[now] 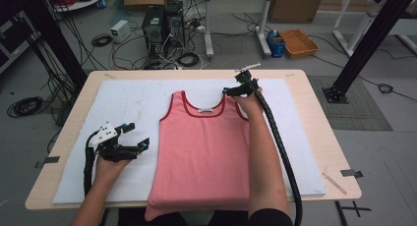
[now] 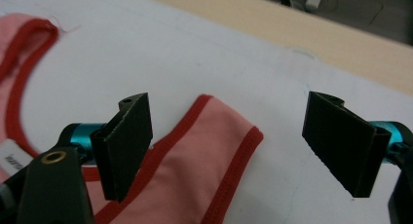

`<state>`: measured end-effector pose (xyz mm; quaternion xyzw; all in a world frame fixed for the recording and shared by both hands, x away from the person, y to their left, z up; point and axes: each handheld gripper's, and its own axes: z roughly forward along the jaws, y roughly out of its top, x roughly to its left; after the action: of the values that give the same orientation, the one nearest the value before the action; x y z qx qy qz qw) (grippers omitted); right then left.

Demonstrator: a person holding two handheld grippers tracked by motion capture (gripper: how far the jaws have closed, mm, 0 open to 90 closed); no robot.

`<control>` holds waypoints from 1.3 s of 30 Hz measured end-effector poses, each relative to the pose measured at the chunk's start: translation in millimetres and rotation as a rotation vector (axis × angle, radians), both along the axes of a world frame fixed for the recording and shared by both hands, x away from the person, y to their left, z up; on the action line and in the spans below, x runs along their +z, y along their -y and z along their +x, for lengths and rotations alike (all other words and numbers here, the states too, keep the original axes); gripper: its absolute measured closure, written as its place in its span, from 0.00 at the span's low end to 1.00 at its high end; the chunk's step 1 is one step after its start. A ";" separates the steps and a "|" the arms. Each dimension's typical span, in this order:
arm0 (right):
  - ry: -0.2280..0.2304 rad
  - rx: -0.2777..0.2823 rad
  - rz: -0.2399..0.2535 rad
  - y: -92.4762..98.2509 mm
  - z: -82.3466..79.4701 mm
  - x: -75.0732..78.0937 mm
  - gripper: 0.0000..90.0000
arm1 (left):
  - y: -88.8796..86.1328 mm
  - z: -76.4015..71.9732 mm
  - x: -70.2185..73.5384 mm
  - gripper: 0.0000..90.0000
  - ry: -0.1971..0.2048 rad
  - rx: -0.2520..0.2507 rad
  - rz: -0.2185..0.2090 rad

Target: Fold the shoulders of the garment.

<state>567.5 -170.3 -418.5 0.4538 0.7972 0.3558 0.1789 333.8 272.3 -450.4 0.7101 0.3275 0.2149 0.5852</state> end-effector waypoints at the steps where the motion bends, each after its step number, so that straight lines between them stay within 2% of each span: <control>1: -0.025 -0.003 -0.001 -0.1 2.3 -5.6 0.20 | -0.1 -0.1 0.0 0.11 0.001 -0.001 0.003; 2: -0.046 -0.008 -0.013 -0.7 4.2 -10.8 0.20 | -0.1 -0.3 0.0 0.11 0.004 -0.004 0.006; 4: -0.061 -0.014 -0.027 -2.9 6.8 -18.9 0.20 | 0.6 -0.6 0.1 0.11 0.006 -0.003 0.008; 5: -0.071 -0.013 -0.021 -4.8 7.9 -22.3 0.23 | 0.6 -0.5 0.1 0.11 0.008 -0.004 0.011; 6: -0.070 -0.016 -0.035 -9.0 9.0 -26.3 0.26 | 0.7 -0.6 0.0 0.11 0.007 -0.003 0.010; 8: -0.074 -0.026 -0.038 -10.6 9.7 -25.8 0.27 | 0.5 -0.6 0.1 0.11 0.005 -0.002 0.009; 9: -0.075 -0.032 -0.047 -11.5 10.7 -24.7 0.33 | 0.5 -0.5 0.0 0.11 0.006 -0.002 0.008; 11: -0.056 0.002 -0.052 -15.4 8.4 -18.4 0.65 | 0.8 -0.6 0.0 0.11 0.006 -0.004 0.010; 12: -0.056 0.002 -0.052 -15.4 8.4 -18.4 0.65 | 0.9 -0.6 0.1 0.11 0.006 -0.005 0.011; 13: -0.047 0.005 -0.064 -17.6 7.1 -17.4 0.71 | 0.8 -0.7 0.1 0.11 0.006 -0.005 0.013; 14: -0.032 0.027 -0.086 -21.8 4.4 -15.6 0.86 | 0.8 -0.7 0.1 0.11 0.006 -0.005 0.014; 15: -0.032 0.027 -0.086 -21.8 4.4 -15.6 0.86 | 0.8 -0.7 0.1 0.11 0.007 -0.005 0.013; 16: -0.018 0.032 -0.098 -23.5 3.3 -14.6 0.92 | 0.9 -0.7 0.0 0.11 0.007 -0.005 0.013; 19: 0.009 0.050 -0.108 -26.1 -0.7 -7.8 0.95 | 1.1 -0.7 0.0 0.11 0.009 -0.005 0.015; 22: 0.016 0.064 -0.113 -23.8 -3.0 -1.7 0.95 | 0.4 -0.3 0.0 0.11 0.002 0.000 0.008; 29: 0.061 0.112 -0.095 -18.2 -18.1 17.0 0.95 | 0.1 0.1 -0.2 0.11 0.000 0.004 0.001; 34: 0.122 0.162 -0.076 -5.3 -44.8 35.9 0.95 | 0.0 0.1 -0.1 0.11 0.001 0.004 0.004; 35: 0.132 0.168 -0.064 -2.0 -51.4 39.1 0.95 | 0.1 0.0 -0.1 0.11 -0.002 0.006 0.000; 36: 0.146 0.178 -0.038 4.5 -64.8 43.7 0.95 | -0.1 0.1 -0.1 0.11 -0.004 0.006 0.000; 37: 0.146 0.178 -0.038 4.5 -64.8 43.7 0.95 | -0.1 0.0 -0.1 0.11 -0.005 0.007 -0.001; 38: 0.167 0.193 -0.018 10.6 -78.2 47.2 0.95 | -0.2 0.1 -0.1 0.11 -0.004 0.009 0.000; 39: 0.183 0.204 -0.002 13.2 -84.8 48.1 0.95 | -0.3 0.1 0.0 0.11 -0.005 0.010 0.003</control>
<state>482.7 -183.5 -370.4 0.3357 0.8200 0.4111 0.2143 333.9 272.6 -450.4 0.7097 0.3320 0.2165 0.5824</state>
